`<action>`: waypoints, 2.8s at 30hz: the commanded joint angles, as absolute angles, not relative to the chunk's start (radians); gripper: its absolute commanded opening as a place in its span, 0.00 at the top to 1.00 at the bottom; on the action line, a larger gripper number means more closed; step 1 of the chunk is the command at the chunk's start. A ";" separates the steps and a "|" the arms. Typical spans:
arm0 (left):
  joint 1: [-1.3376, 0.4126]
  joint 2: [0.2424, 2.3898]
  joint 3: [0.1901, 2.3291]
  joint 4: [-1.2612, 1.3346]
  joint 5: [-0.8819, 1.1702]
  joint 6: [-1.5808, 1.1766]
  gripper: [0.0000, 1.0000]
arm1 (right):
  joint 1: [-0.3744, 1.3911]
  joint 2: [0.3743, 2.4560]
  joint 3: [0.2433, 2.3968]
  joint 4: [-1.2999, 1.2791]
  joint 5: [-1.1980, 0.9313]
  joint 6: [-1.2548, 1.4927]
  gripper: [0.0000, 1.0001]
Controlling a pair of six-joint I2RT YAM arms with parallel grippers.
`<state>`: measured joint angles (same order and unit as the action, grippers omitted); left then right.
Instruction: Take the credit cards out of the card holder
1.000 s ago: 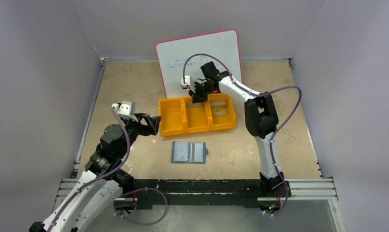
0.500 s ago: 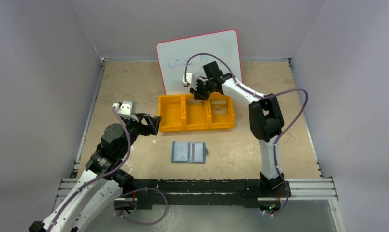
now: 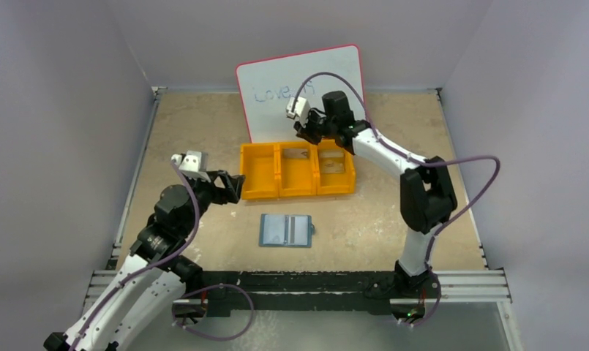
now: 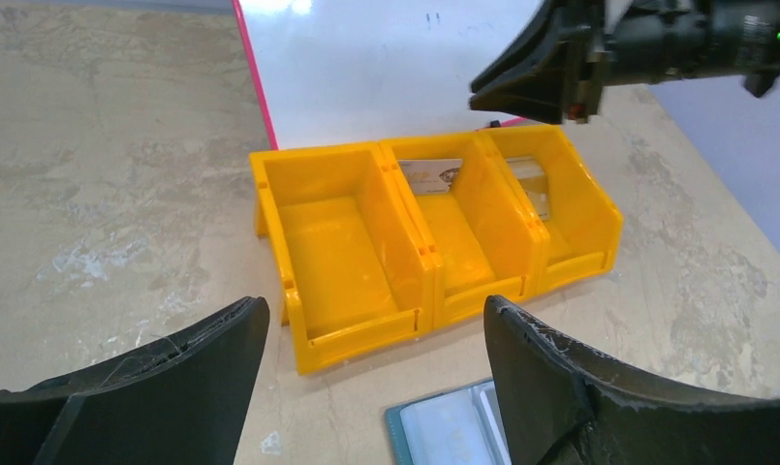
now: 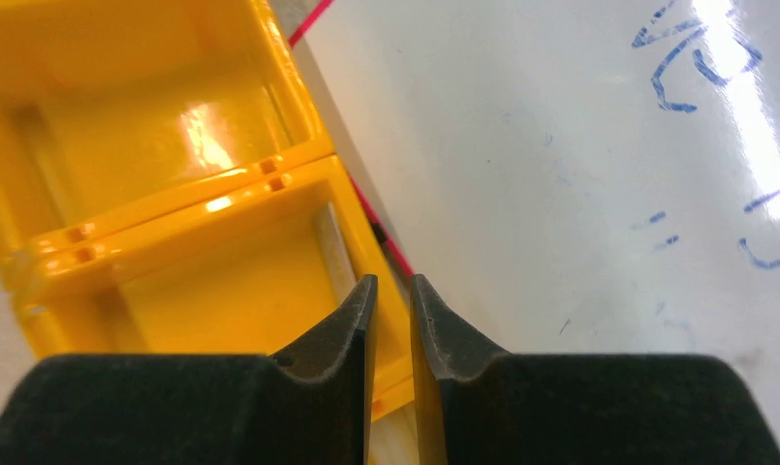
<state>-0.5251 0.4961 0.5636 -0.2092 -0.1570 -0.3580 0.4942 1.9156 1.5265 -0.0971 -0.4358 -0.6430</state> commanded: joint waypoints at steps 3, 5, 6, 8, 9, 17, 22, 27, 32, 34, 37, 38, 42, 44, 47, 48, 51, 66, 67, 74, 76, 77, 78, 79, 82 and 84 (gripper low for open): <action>-0.526 0.569 0.663 -0.303 -0.319 -0.519 0.11 | 0.491 1.551 1.216 0.332 -0.367 -0.083 0.69; -0.526 0.618 0.702 -0.389 -0.390 -0.603 0.10 | 0.491 1.457 1.146 0.301 -0.359 0.080 0.65; -0.526 0.650 0.716 -0.418 -0.405 -0.630 0.09 | 0.491 1.422 1.114 0.289 -0.354 0.147 0.66; -0.527 0.687 0.717 -0.454 -0.411 -0.689 0.09 | 0.494 1.361 1.047 0.256 -0.362 0.303 0.67; -0.526 0.700 0.709 -0.467 -0.411 -0.716 0.09 | 0.507 1.326 1.006 0.268 -0.385 0.361 0.68; -0.526 0.742 0.528 -0.391 -0.233 -0.854 0.23 | 0.881 1.249 0.829 0.241 0.034 0.583 0.68; -0.528 0.772 0.465 -0.338 -0.169 -0.884 0.25 | 0.931 1.307 0.781 0.275 0.077 0.672 0.69; -0.531 0.814 0.436 -0.311 -0.131 -0.882 0.27 | 0.971 1.386 0.777 0.242 0.087 0.715 0.68; -0.532 0.807 0.420 -0.299 -0.154 -0.896 0.28 | 1.034 1.457 0.785 0.242 0.087 0.735 0.63; -0.532 0.796 0.432 -0.311 -0.173 -0.890 0.29 | 1.066 1.500 0.833 0.203 0.130 0.737 0.61; -0.532 0.760 0.464 -0.381 -0.255 -0.890 0.29 | 1.121 1.581 0.933 0.079 0.242 0.759 0.59; -0.532 0.740 0.473 -0.409 -0.289 -0.895 0.29 | 1.138 1.604 0.956 0.047 0.279 0.763 0.59; -0.532 0.623 0.481 -0.498 -0.427 -0.944 0.29 | 1.185 1.676 1.046 -0.024 0.369 0.793 0.56; -0.532 0.571 0.479 -0.524 -0.466 -0.978 0.29 | 1.205 1.710 1.077 -0.057 0.403 0.802 0.55; -0.532 0.515 0.479 -0.564 -0.518 -1.014 0.29 | 1.234 1.782 1.144 -0.148 0.458 0.823 0.56; -0.532 0.502 0.481 -0.570 -0.528 -1.023 0.29 | 1.245 1.800 1.162 -0.171 0.474 0.829 0.56; -0.532 0.485 0.482 -0.581 -0.550 -1.034 0.29 | 1.268 1.833 1.198 -0.222 0.504 0.848 0.58; -0.532 0.541 0.503 -0.569 -0.555 -1.015 0.29 | 1.299 1.886 1.237 -0.326 0.583 0.888 0.63; -0.532 0.540 0.501 -0.568 -0.556 -1.016 0.29 | 1.299 1.892 1.236 -0.326 0.580 0.888 0.63; -0.532 0.538 0.501 -0.571 -0.556 -1.020 0.29 | 1.299 1.922 1.234 -0.326 0.565 0.888 0.68; -0.532 0.536 0.500 -0.570 -0.559 -1.022 0.29 | 1.299 1.926 1.230 -0.321 0.559 0.884 0.73; -0.532 0.535 0.500 -0.571 -0.559 -1.023 0.29 | 1.299 1.931 1.231 -0.326 0.559 0.886 0.76; -0.532 0.535 0.499 -0.569 -0.558 -1.022 0.29 | 1.299 1.934 1.232 -0.330 0.560 0.891 0.78; -0.532 0.535 0.499 -0.569 -0.558 -1.022 0.28 | 1.299 1.937 1.231 -0.333 0.561 0.893 0.81; -0.532 0.535 0.497 -0.569 -0.556 -1.024 0.29 | 1.299 1.933 1.224 -0.338 0.561 0.906 0.91; -0.532 0.535 0.496 -0.568 -0.553 -1.023 0.29 | 1.299 1.924 1.217 -0.352 0.566 0.924 0.92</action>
<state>-0.5270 0.5426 0.4610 -0.5926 -0.5327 -1.0122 1.2957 1.9026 1.2251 -0.2897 0.5430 0.8761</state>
